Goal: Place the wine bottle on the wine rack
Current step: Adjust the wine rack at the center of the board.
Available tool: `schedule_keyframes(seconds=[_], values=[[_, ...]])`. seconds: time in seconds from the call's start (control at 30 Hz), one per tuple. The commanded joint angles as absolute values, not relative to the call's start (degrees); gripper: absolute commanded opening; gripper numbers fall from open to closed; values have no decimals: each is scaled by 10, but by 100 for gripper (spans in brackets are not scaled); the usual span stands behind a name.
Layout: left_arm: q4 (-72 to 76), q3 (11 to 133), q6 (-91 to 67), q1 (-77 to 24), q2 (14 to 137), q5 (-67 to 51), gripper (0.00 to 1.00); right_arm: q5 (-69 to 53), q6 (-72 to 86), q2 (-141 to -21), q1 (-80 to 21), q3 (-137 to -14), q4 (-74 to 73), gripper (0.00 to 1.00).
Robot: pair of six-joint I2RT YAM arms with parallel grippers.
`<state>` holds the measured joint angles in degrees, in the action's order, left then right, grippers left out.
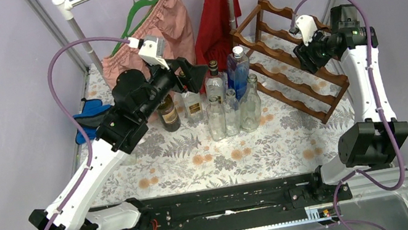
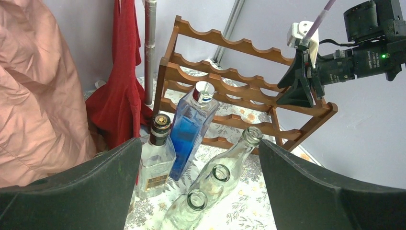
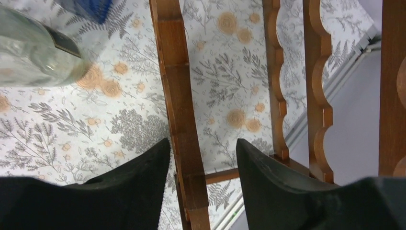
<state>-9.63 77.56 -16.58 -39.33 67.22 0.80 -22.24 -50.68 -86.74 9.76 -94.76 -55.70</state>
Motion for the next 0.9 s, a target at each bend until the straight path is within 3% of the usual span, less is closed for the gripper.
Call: schedule_keyframes(seconds=[0.0,0.27,0.43,0.63,0.8,0.87], values=[[-53,794,-167,-396,669,3,99,-283,-486,-855,96,-956,-540,62],[-46,798,-166,-396,679,-17,99,-268,-492,-873,90,-938,-551,63],[-47,794,-168,-396,673,-16,99,-265,-506,-897,79,-940,-553,58],[-47,781,-170,-396,655,-5,99,-280,-514,-912,63,-953,-554,35],[-48,774,-168,-396,643,-2,99,-310,-499,-912,62,-973,-572,4],[-49,772,-166,-396,642,-2,99,-310,-480,-895,62,-968,-555,0]])
